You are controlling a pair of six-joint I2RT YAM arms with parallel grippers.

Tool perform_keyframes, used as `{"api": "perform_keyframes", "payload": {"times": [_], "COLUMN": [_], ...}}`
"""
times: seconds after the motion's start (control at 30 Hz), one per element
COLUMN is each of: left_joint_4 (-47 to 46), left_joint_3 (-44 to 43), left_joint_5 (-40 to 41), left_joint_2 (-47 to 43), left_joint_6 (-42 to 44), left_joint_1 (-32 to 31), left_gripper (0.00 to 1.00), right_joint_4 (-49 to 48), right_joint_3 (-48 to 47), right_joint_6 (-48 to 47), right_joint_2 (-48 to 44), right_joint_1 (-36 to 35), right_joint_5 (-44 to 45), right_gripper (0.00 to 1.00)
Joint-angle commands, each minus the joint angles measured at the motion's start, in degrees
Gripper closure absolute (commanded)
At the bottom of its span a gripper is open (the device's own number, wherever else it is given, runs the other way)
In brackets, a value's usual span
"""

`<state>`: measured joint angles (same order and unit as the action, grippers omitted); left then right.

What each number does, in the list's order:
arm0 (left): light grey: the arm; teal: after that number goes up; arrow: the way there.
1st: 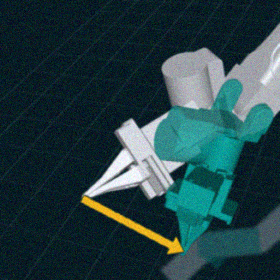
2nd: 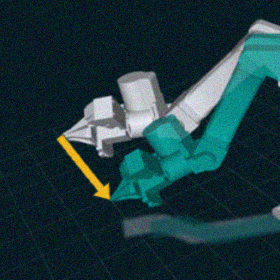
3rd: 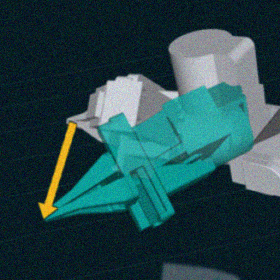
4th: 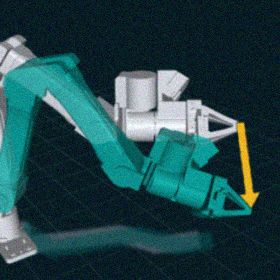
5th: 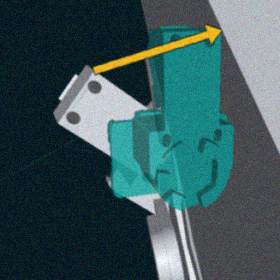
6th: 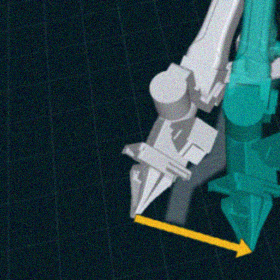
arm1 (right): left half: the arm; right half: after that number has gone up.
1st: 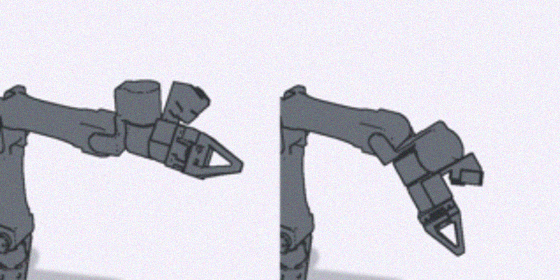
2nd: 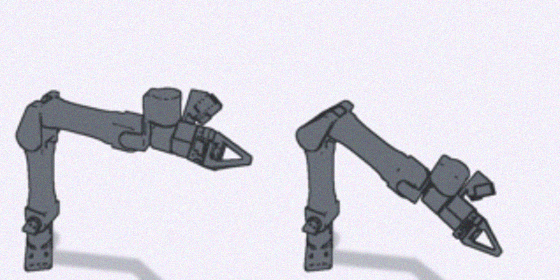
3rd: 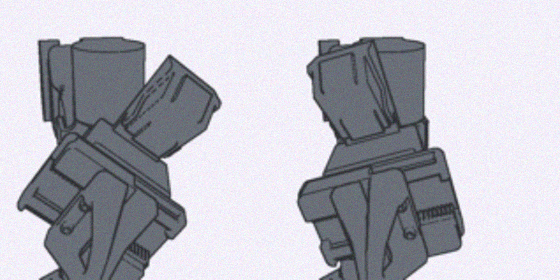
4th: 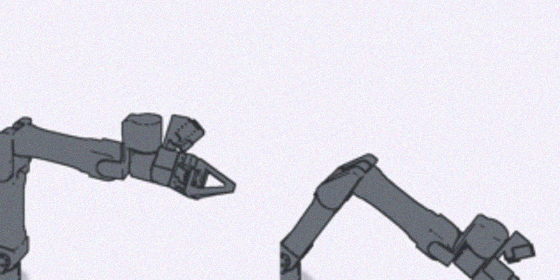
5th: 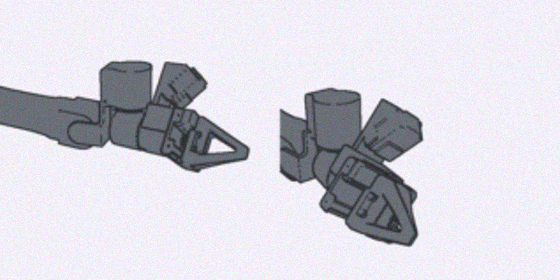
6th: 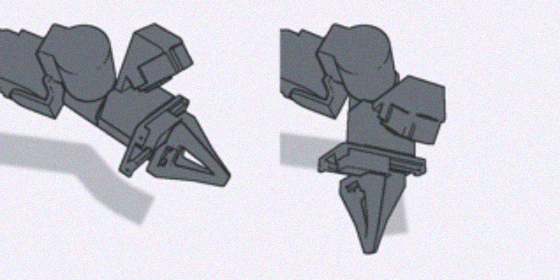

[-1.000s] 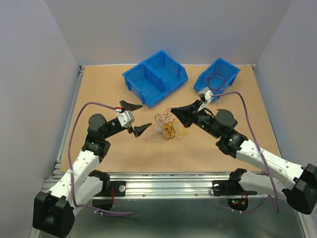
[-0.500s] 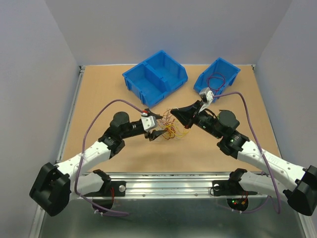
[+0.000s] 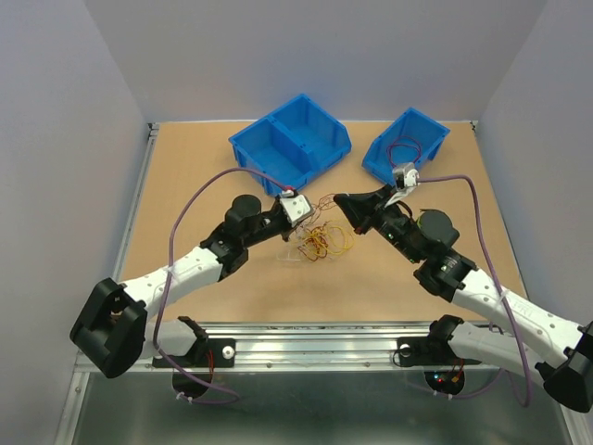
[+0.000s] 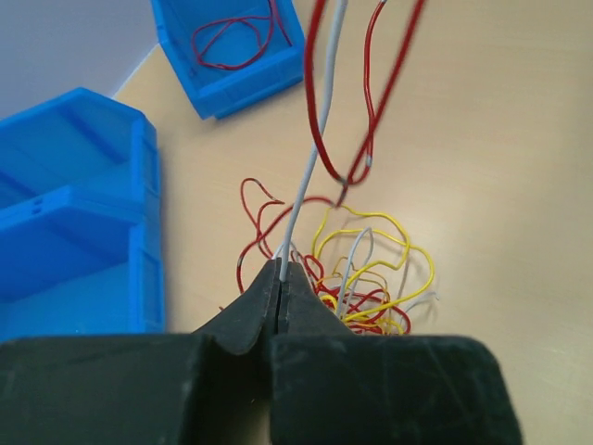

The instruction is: Untangle the cables

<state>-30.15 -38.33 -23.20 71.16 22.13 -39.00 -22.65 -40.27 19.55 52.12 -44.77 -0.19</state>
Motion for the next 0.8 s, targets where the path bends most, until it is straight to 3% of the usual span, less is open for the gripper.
{"api": "perform_keyframes", "payload": {"times": [0.0, 0.1, 0.17, 0.23, 0.27, 0.47, 0.53, 0.57, 0.67, 0.77], "left_joint_4": [-1.0, -0.8, -0.9, -0.7, -0.5, -0.7, -0.6, -0.6, -0.3, 0.1], "left_joint_3": [0.1, 1.4, 2.0, 2.1, 1.9, 2.4, 2.3, 2.2, 1.2, -0.4], "left_joint_5": [2.4, 1.7, 1.5, 1.1, 1.1, 4.0, 2.9, 1.7, -1.6, -4.0], "left_joint_2": [-4.8, -6.7, -7.2, -6.9, -6.7, -6.6, -6.3, -6.2, -5.3, -3.5], "left_joint_6": [0.5, 0.8, 0.9, 1.1, 1.2, 1.4, 1.5, 1.4, 1.2, 1.2], "left_joint_1": [-0.2, -0.2, -0.2, -0.2, -0.3, -0.1, -0.1, -0.1, -0.1, -0.4], "left_gripper": [0.89, 0.80, 0.80, 0.87, 0.98, 1.00, 0.78, 0.55, 0.47, 0.45], "right_joint_4": [0.0, 0.7, 0.9, 0.9, 1.1, 1.6, 1.6, 1.6, 1.6, 1.6], "right_joint_3": [1.2, 0.7, 0.5, 0.2, 0.1, 0.1, 0.0, -0.1, -0.2, -0.4], "right_joint_6": [1.3, 1.5, 1.5, 1.6, 1.6, 1.7, 1.9, 1.8, 2.0, 2.0], "right_joint_2": [-2.4, -1.9, -1.1, -0.7, -0.4, -0.9, -1.0, -0.9, -0.4, -0.1], "right_joint_1": [-0.6, -0.5, -0.5, -0.5, -0.6, -0.6, -0.5, -0.5, -0.6, -0.6], "right_joint_5": [13.6, 14.3, 13.6, 13.1, 13.1, 14.8, 14.3, 13.9, 13.4, 13.0], "right_gripper": [0.99, 0.99, 0.99, 1.00, 0.99, 0.99, 0.99, 1.00, 0.99, 0.99]}}
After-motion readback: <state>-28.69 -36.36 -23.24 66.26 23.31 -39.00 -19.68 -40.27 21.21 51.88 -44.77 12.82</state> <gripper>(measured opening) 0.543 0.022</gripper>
